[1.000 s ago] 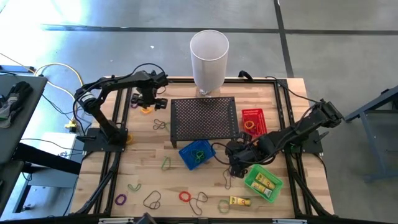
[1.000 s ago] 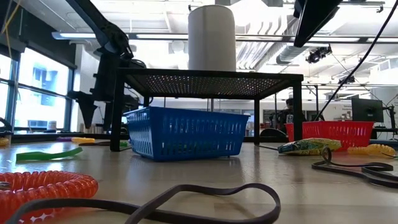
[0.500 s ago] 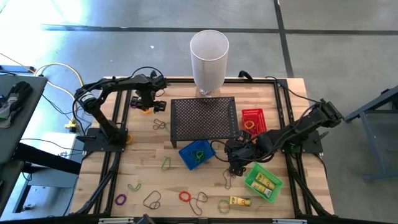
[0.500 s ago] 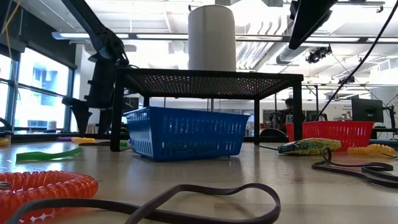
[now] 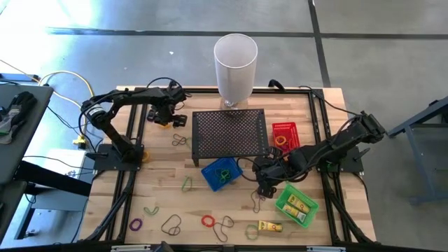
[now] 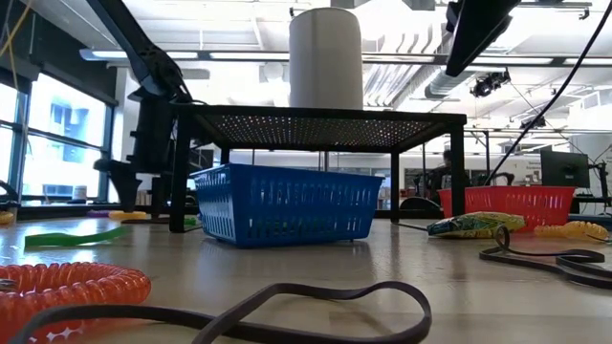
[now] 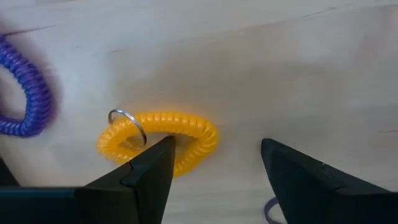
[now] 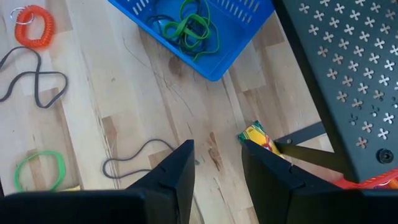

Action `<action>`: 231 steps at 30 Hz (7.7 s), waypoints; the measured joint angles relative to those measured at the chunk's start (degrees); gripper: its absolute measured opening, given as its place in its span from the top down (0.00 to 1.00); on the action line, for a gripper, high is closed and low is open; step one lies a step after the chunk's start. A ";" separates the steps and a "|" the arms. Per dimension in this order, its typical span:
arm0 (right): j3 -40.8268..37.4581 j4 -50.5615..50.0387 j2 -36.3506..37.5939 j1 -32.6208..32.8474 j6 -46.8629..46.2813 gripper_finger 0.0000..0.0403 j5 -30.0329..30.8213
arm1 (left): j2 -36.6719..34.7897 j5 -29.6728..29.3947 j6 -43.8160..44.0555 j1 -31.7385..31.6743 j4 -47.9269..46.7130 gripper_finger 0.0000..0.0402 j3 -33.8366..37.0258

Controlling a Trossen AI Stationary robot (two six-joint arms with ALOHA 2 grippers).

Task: Pick & Place Office Desk Supplies
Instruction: Put the yellow spring keychain into the red bin

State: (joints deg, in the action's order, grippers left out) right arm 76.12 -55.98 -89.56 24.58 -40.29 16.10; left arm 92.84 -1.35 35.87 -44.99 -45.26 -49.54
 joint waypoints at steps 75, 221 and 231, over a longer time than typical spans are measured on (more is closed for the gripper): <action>0.00 1.24 0.00 -0.05 1.07 0.70 -1.02 | -6.42 -4.20 3.65 11.04 -1.41 0.99 0.57; -22.51 -12.10 16.67 -19.44 -21.39 0.98 4.25 | -20.94 13.90 5.30 51.54 82.52 0.53 0.22; -32.08 -1.77 16.02 -28.57 -19.43 0.93 1.94 | -20.94 13.87 6.16 51.54 80.77 0.53 0.22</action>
State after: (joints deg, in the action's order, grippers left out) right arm 44.03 -57.75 -73.54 -3.99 -59.72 18.04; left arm 71.90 12.52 42.03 6.55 35.51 -49.32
